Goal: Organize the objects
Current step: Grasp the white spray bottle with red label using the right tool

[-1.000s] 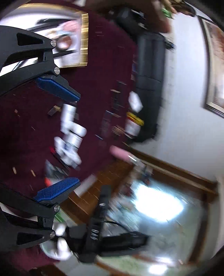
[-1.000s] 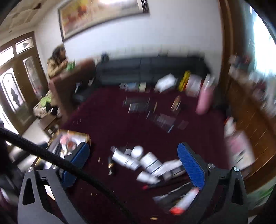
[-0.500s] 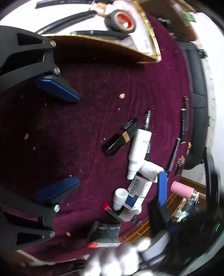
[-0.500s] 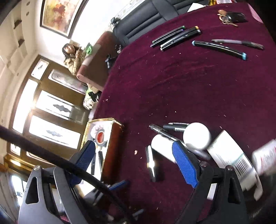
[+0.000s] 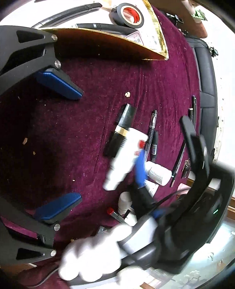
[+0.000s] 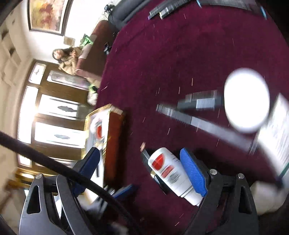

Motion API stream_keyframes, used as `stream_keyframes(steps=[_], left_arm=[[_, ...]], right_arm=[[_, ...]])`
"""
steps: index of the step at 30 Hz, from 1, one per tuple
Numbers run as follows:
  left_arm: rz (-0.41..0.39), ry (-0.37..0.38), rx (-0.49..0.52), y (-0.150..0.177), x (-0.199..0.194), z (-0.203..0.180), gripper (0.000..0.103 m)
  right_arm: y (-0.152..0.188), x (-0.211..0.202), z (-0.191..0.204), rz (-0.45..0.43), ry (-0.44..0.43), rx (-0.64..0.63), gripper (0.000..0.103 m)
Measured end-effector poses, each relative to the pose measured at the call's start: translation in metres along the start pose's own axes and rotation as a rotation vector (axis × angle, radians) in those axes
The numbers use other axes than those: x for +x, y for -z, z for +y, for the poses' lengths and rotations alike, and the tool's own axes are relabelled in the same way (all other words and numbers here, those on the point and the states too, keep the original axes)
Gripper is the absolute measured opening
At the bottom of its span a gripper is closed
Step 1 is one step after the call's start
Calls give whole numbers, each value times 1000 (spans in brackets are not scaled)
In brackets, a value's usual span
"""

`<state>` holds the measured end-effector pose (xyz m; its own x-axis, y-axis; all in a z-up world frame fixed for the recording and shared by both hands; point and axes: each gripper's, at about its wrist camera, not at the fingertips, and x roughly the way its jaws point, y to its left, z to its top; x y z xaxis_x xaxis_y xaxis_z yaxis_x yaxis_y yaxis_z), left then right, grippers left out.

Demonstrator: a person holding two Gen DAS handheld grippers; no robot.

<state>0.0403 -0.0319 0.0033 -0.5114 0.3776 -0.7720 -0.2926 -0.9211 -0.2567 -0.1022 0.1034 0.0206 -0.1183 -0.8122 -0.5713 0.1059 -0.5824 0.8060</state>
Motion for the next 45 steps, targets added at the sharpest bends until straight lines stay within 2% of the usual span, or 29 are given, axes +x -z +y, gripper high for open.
stream_keyframes(steps=[3, 5, 8, 9, 15, 17, 22, 25, 28, 33, 37, 39, 41, 43, 44, 45], left_arm=[[-8, 28, -21, 1, -4, 3, 101], [-10, 36, -26, 2, -6, 3, 101], [-10, 40, -27, 3, -7, 3, 101], [-12, 48, -32, 2, -8, 3, 101], [-42, 176, -127, 5, -16, 27, 101], [-53, 203, -157, 9, -21, 33, 101], [-71, 257, -218, 10, -24, 43, 101], [-90, 274, -263, 11, -26, 52, 97], [-102, 320, -299, 12, -27, 59, 97], [-107, 322, -304, 11, -26, 59, 98], [-108, 321, -303, 11, -26, 60, 98], [-110, 326, -306, 11, -27, 61, 98], [-113, 332, -310, 12, -28, 62, 98], [-113, 333, -311, 12, -28, 62, 98], [-113, 333, -311, 12, -28, 62, 98], [-113, 333, -311, 12, -28, 63, 98]], right_arm=[[25, -6, -10, 49, -92, 58, 92], [39, -20, -12, 19, -115, 64, 92], [52, -53, -1, -84, 29, -30, 92], [57, -62, 4, -119, 108, -79, 92], [79, -72, 22, -198, 396, -250, 92], [86, -64, 30, -200, 461, -317, 92], [106, -38, 43, -154, 544, -487, 89], [108, -33, 49, -172, 569, -549, 88], [103, -36, 50, -172, 533, -548, 84], [105, -34, 45, -151, 566, -557, 83], [112, -14, 52, -123, 614, -606, 81], [114, -5, 55, -116, 635, -628, 76], [113, 4, 55, -103, 662, -640, 56], [111, 16, 57, -75, 695, -655, 41], [111, 21, 57, -67, 712, -660, 35], [112, 28, 57, -53, 734, -677, 35]])
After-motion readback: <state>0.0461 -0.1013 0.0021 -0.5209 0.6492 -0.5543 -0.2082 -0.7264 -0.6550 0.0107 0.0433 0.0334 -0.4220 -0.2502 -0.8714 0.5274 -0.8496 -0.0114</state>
